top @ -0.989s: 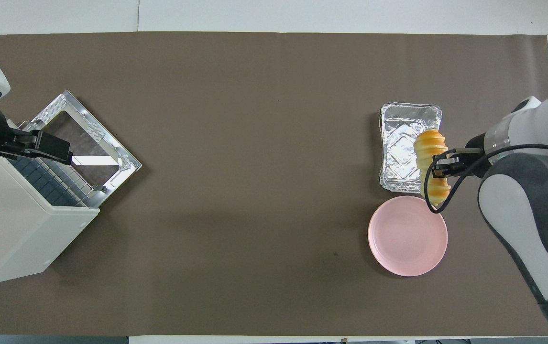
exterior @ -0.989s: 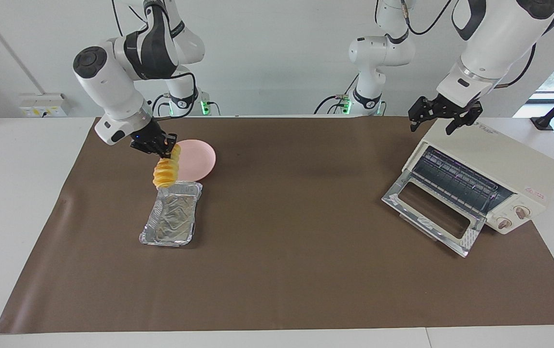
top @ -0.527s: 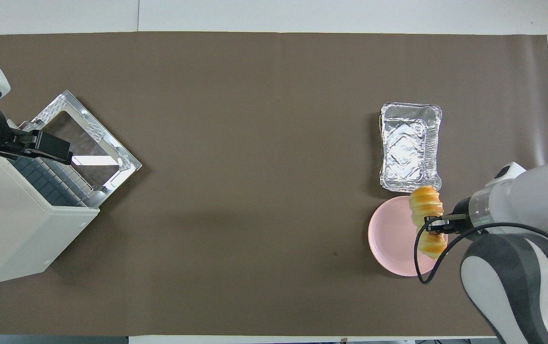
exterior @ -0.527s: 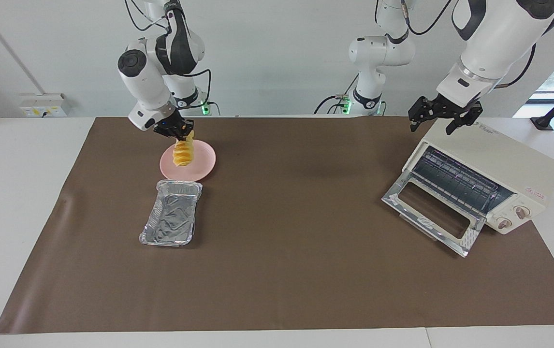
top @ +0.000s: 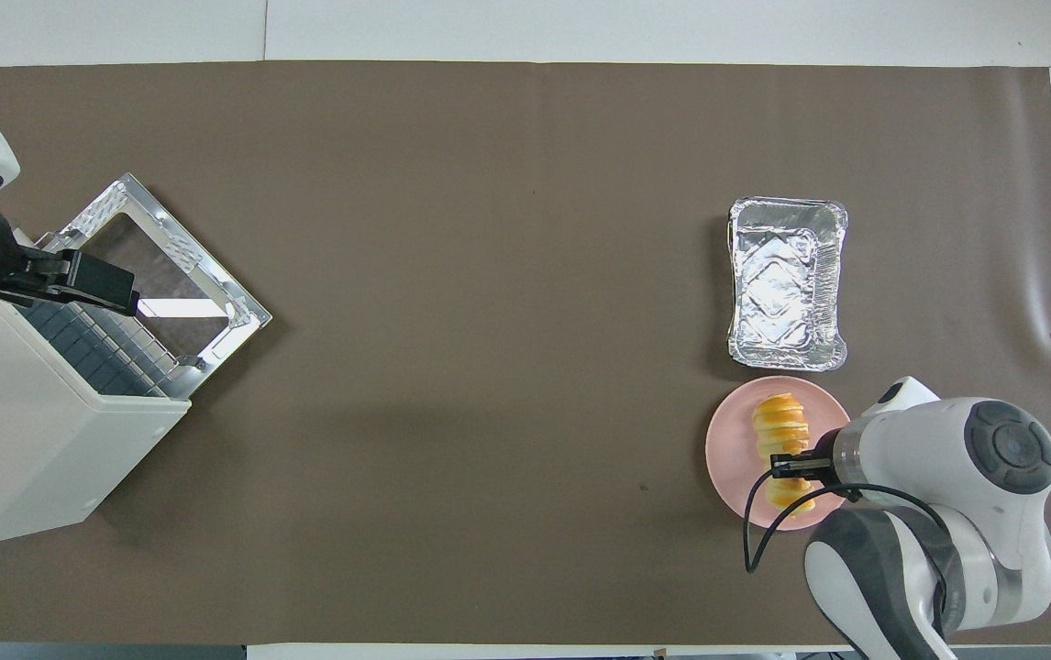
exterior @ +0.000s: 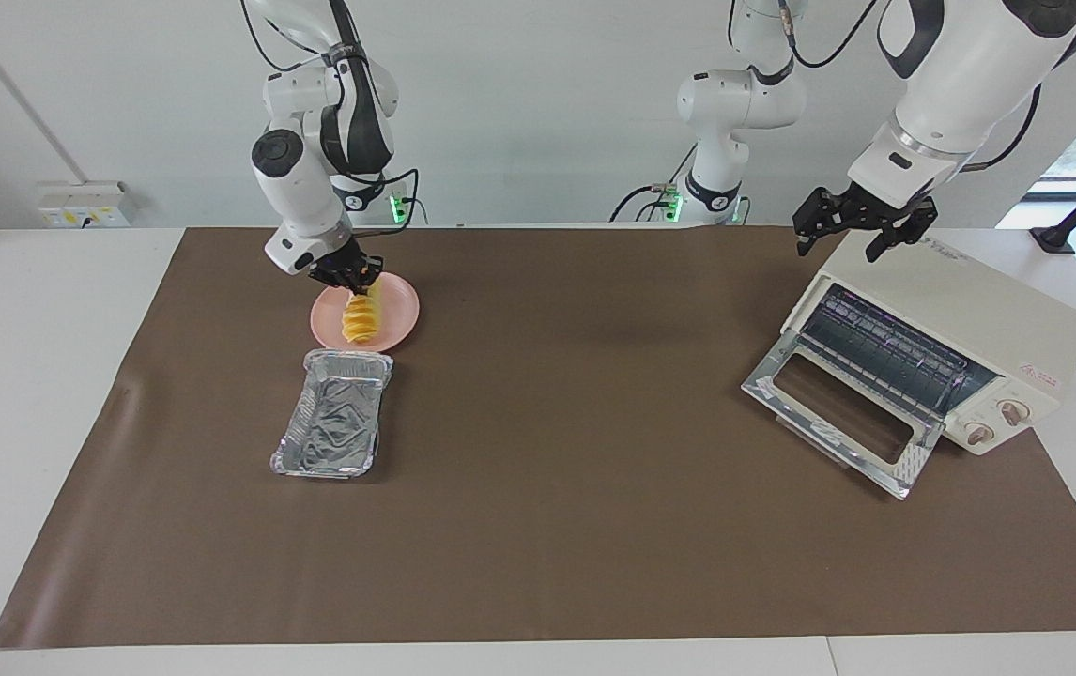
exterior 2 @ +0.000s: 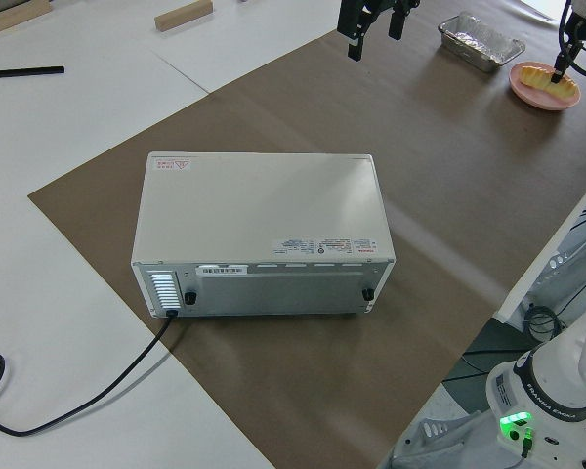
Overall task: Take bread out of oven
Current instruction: 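Lower the bread onto the pink plate and open the right gripper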
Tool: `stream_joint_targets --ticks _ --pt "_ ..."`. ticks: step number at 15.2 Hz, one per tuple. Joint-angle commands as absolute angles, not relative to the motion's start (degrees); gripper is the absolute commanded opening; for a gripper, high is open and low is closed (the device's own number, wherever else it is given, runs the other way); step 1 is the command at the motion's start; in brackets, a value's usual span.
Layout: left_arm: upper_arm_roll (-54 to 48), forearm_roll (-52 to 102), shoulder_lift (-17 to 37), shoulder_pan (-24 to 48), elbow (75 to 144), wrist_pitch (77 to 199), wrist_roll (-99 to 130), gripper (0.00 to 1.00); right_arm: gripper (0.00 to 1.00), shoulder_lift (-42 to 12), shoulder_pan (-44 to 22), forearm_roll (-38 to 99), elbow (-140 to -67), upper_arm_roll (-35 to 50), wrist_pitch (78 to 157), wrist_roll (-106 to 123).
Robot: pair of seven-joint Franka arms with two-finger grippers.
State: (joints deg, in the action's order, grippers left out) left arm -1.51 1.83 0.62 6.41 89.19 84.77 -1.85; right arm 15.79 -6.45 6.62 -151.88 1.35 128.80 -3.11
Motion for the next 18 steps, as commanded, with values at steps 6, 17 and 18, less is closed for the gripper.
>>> stream_joint_targets --ticks 6,17,18 --pt "-1.8 1.1 -0.4 5.9 90.1 84.8 -2.3 1.0 1.0 12.1 -5.6 5.7 -140.1 1.3 119.5 -3.7" --pt "-1.8 1.1 -0.4 5.9 90.1 84.8 -2.3 1.0 1.0 3.1 -0.7 1.8 -111.7 1.2 104.2 -3.4" --pt "-1.8 1.1 -0.4 5.9 90.1 84.8 -2.2 1.0 1.0 2.0 -0.5 1.7 -109.3 1.2 103.4 -3.4"
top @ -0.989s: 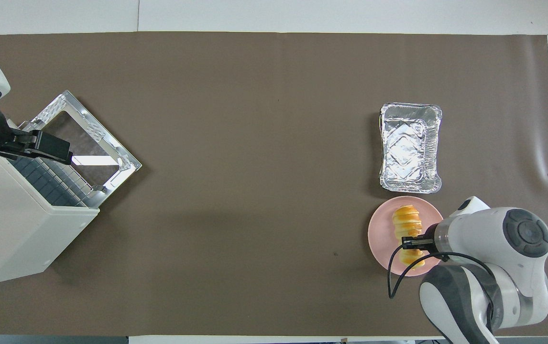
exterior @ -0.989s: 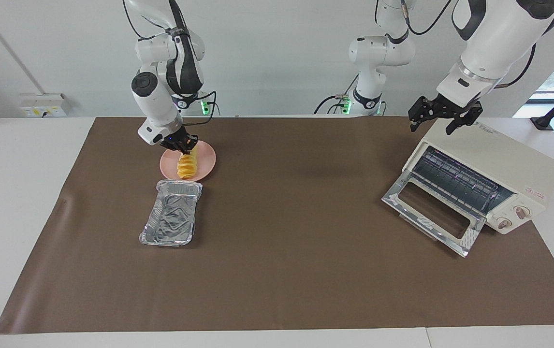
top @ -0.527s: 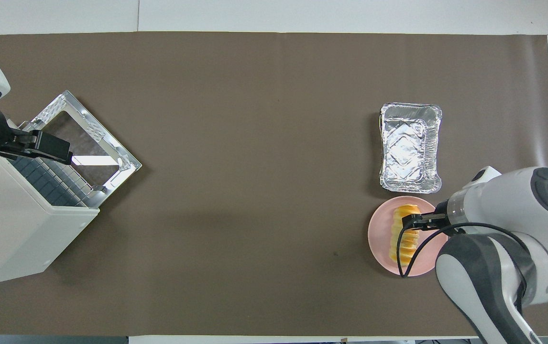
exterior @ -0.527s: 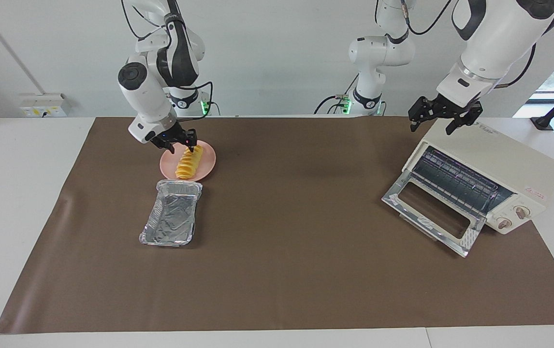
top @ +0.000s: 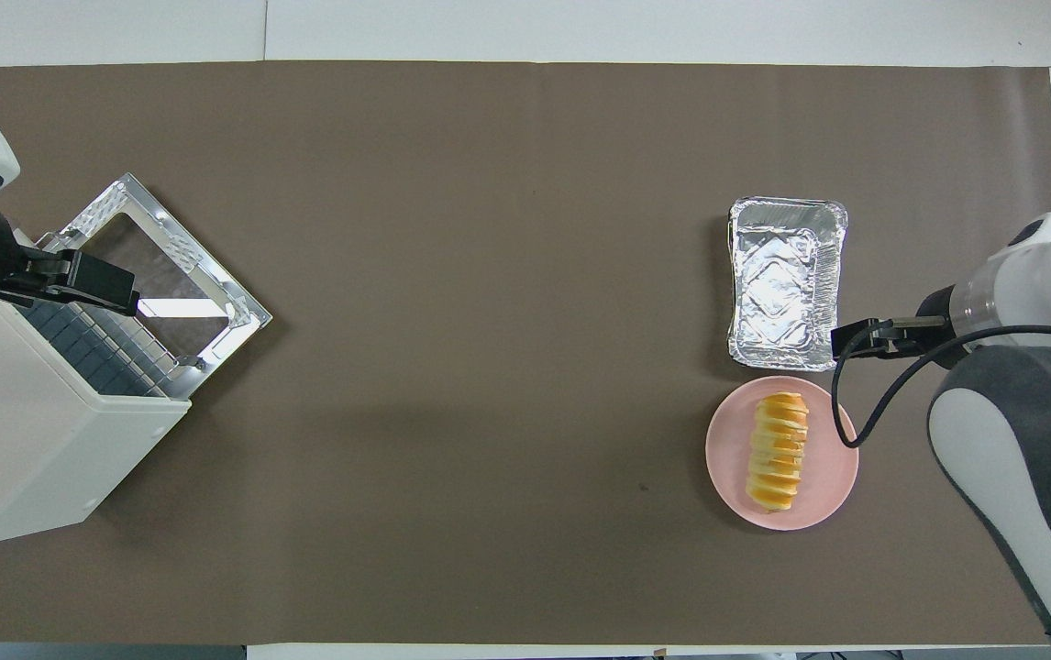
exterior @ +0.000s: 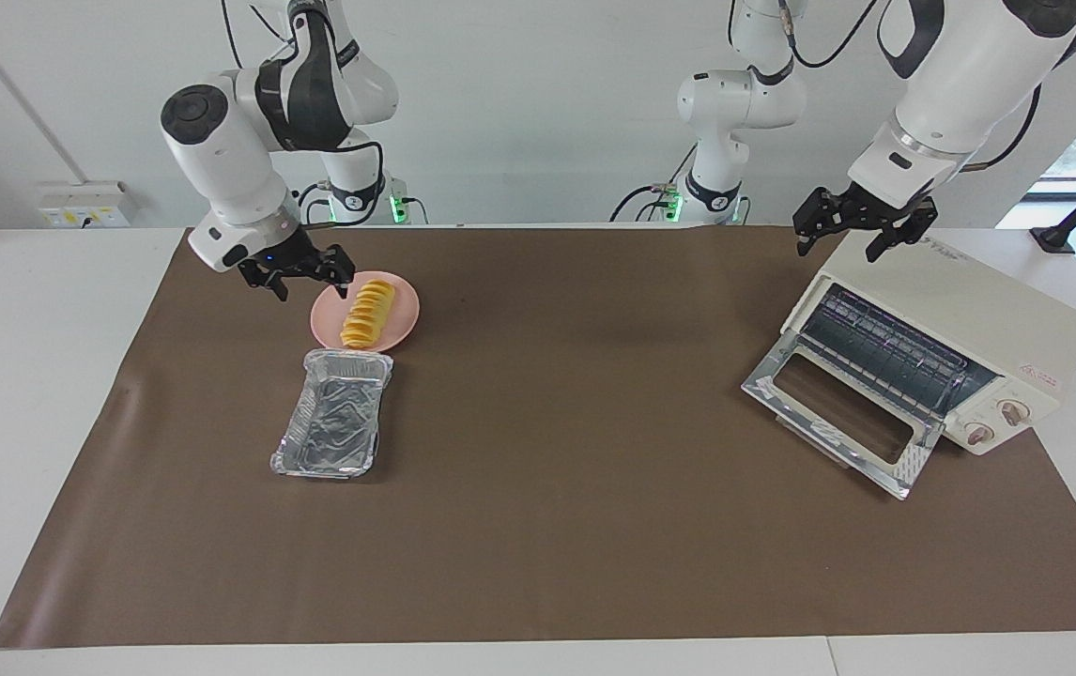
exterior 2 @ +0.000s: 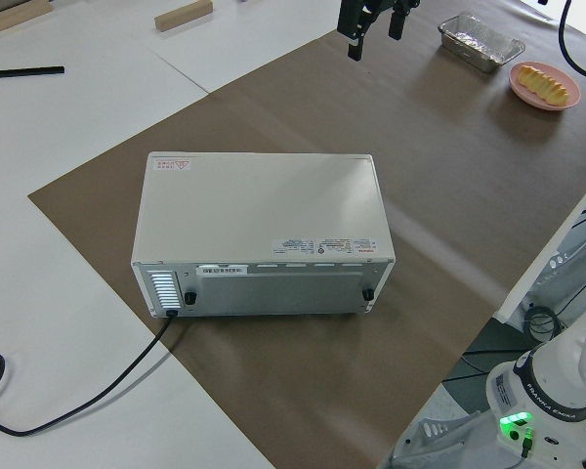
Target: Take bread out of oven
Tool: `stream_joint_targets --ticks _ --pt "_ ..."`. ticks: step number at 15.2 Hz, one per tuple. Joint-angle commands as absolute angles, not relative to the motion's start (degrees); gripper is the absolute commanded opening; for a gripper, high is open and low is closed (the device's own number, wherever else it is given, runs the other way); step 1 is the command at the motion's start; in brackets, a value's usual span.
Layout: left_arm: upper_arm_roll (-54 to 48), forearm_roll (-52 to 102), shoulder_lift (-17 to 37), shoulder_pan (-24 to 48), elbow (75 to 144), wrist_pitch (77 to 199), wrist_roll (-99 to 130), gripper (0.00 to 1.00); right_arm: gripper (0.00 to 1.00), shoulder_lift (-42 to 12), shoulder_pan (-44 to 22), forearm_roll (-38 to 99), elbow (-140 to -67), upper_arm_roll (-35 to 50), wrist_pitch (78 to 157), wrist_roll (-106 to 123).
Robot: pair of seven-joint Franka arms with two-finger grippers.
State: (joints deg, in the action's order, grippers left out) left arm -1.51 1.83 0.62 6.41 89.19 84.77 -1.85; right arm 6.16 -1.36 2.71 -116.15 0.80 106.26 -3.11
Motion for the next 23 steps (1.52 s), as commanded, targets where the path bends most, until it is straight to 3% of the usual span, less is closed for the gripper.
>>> stream_joint_targets --ticks 1,6,23 --pt "-1.8 1.1 -0.4 5.9 90.1 84.8 -2.3 1.0 1.0 0.9 -0.4 1.6 -106.8 1.1 102.4 -3.4" --pt "-1.8 1.1 -0.4 5.9 90.1 84.8 -2.3 1.0 1.0 -3.7 1.0 1.6 -95.9 1.1 99.4 -3.5" --pt "-1.8 1.1 -0.4 5.9 90.1 84.8 -2.3 1.0 1.0 -3.4 1.1 -1.8 -95.5 0.7 93.3 -2.5"
